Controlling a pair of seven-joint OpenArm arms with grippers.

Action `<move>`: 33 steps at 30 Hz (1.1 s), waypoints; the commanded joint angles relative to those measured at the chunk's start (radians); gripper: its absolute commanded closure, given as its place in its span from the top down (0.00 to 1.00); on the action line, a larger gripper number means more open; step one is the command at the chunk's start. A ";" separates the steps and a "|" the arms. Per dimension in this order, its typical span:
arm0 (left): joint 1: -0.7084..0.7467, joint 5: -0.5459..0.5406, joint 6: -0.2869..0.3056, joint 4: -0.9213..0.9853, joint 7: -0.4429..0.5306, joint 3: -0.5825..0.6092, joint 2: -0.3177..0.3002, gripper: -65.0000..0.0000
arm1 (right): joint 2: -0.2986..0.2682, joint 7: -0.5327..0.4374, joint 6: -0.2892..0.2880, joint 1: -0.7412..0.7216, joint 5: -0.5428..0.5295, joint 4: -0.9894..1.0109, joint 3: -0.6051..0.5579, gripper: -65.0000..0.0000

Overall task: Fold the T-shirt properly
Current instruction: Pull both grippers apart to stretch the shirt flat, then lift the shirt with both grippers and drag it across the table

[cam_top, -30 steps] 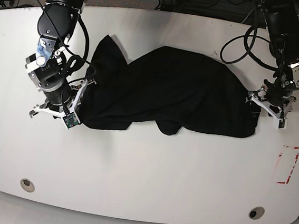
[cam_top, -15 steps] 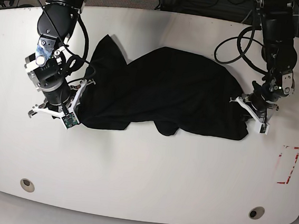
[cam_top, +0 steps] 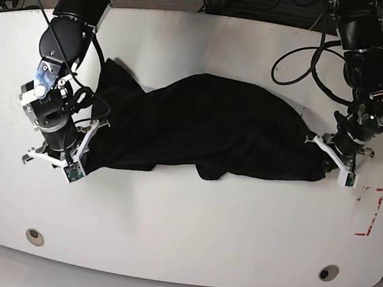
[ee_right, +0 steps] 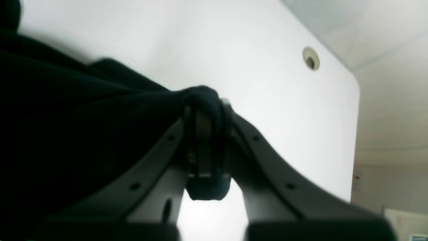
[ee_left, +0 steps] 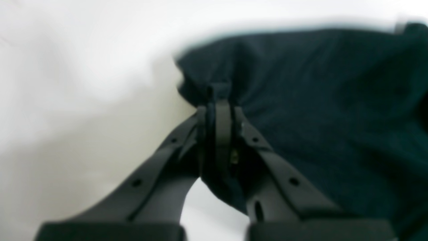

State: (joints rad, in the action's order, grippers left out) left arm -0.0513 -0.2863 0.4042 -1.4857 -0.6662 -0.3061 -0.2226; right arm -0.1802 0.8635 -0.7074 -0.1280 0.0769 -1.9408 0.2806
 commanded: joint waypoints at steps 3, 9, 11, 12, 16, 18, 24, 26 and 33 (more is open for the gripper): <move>-0.048 -0.020 0.003 -0.224 -0.034 -0.017 -0.011 0.00 | -0.038 -0.020 0.009 -0.111 0.005 0.065 -0.001 0.00; -0.132 -0.020 0.002 -0.358 -0.126 -0.051 -0.011 0.00 | -0.057 -0.020 0.009 -0.267 0.005 0.208 -0.001 0.00; -0.158 -0.021 0.002 -0.379 -0.155 -0.075 -0.011 0.00 | -0.072 -0.020 0.009 -0.307 0.005 0.231 -0.001 0.00; -0.184 -0.021 0.002 -0.396 -0.181 -0.097 -0.011 0.00 | -0.086 -0.020 0.009 -0.339 0.005 0.248 -0.001 0.00; -0.296 -0.021 0.003 -0.401 -0.247 -0.135 -0.014 0.00 | -0.104 -0.020 0.009 -0.456 0.005 0.311 -0.004 0.00; -0.344 -0.021 0.003 -0.401 -0.252 -0.141 -0.039 0.00 | -0.106 -0.014 0.009 -0.525 0.005 0.338 -0.004 0.00; -0.470 -0.021 0.003 -0.401 -0.254 -0.138 -0.080 0.00 | -0.140 0.087 0.009 -0.703 -0.006 0.343 -0.051 0.00; -0.500 -0.020 0.003 -0.401 -0.255 -0.138 -0.096 0.00 | -0.158 0.116 0.009 -0.740 -0.007 0.314 -0.077 0.00; -0.575 -0.021 0.005 -0.355 -0.290 -0.137 -0.134 0.00 | -0.166 0.176 0.009 -0.787 -0.007 0.169 -0.120 0.00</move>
State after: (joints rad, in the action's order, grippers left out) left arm -0.6048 -0.3122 0.4171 -1.8427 -0.9722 -0.4400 -0.3416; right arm -0.3374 1.0332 -0.7074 -0.8886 0.0620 -1.7119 0.1650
